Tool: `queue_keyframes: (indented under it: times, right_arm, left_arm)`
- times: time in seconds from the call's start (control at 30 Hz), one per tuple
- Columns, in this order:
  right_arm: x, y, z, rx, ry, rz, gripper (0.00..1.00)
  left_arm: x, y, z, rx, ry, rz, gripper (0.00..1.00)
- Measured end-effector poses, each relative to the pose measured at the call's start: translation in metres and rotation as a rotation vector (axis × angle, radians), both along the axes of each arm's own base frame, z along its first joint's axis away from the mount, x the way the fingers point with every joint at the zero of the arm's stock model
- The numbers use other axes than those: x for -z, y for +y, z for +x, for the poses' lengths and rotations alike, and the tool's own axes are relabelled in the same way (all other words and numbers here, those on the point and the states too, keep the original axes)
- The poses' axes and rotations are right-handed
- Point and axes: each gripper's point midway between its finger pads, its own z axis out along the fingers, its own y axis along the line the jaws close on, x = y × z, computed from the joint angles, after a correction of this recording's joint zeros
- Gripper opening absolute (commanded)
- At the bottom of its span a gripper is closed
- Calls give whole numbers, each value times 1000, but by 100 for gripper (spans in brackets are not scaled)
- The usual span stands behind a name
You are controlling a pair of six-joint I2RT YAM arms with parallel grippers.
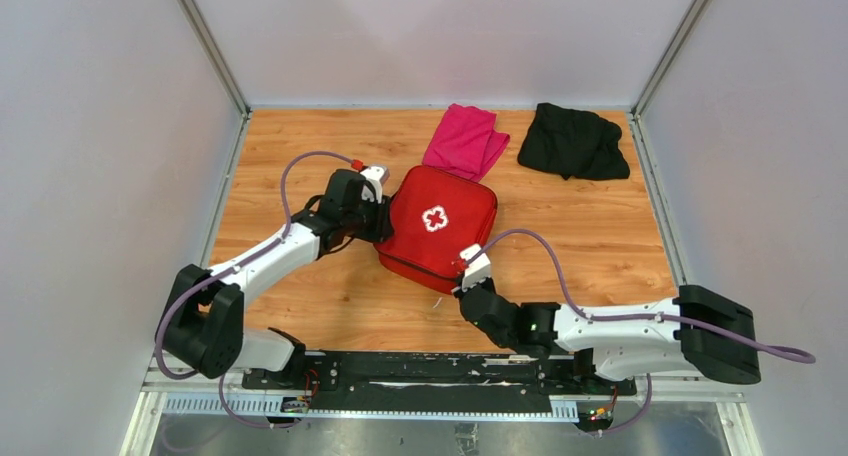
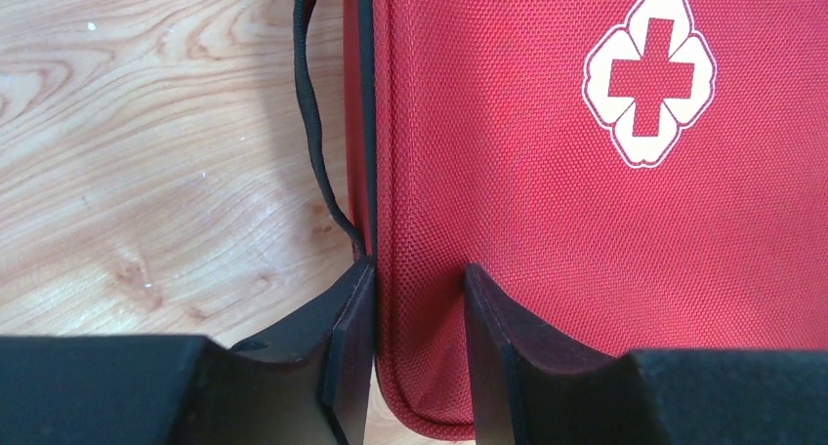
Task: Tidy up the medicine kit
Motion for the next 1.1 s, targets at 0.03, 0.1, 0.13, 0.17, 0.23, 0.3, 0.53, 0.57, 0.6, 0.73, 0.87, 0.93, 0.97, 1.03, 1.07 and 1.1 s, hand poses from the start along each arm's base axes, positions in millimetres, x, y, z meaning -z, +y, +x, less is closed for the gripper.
queue_keyframes:
  times: [0.03,0.1,0.13,0.17,0.23,0.3,0.53,0.57,0.6,0.73,0.87,0.93,0.97,1.03,1.07,1.1]
  right_arm:
    - [-1,-2,0,-3,2,-3,0]
    - [-2,-4,-1,-11,10,-4,0]
    - [-3,-6,-1,-13,14,-4,0]
    - [-3,-7,-2,-20,20,-4,0]
    - [-4,-12,-1,-19,24,-6,0]
    - [-6,-16,-2,-21,29,-8,0]
    - [-8,-36,1,-15,31,-66,0]
    - [-9,-38,2,-12,32,-76,0]
    - [-9,-40,3,-9,34,-87,0]
    - [-8,-47,8,13,52,-103,0]
    - [-8,-54,15,39,79,-83,0]
    - [-9,-57,18,54,90,-70,0]
    - [-9,-59,20,61,95,-63,0]
    - [-10,-62,23,74,99,-57,2]
    - [-10,-63,24,79,100,-54,4]
    - [-10,-65,25,82,103,-51,8]
  left_arm:
    - [0,-2,1,7,0,-2,13]
    - [0,-4,1,18,1,-4,10]
    - [0,-6,1,25,2,-8,9]
    - [0,-7,1,30,2,-9,8]
    - [0,-10,1,38,3,-10,6]
    - [0,-11,0,46,3,-10,5]
    - [-2,-14,-1,70,3,16,4]
    - [-2,-14,-1,72,5,18,4]
    - [-2,-14,0,76,4,23,4]
    - [-3,-15,0,84,0,28,4]
    - [-3,-16,1,88,-4,27,4]
    - [-4,-16,1,90,-8,27,4]
    - [-4,-17,1,90,-9,27,4]
    - [-5,-17,1,93,-13,26,4]
    - [-5,-17,2,94,-14,24,5]
    - [-5,-18,2,94,-16,24,5]
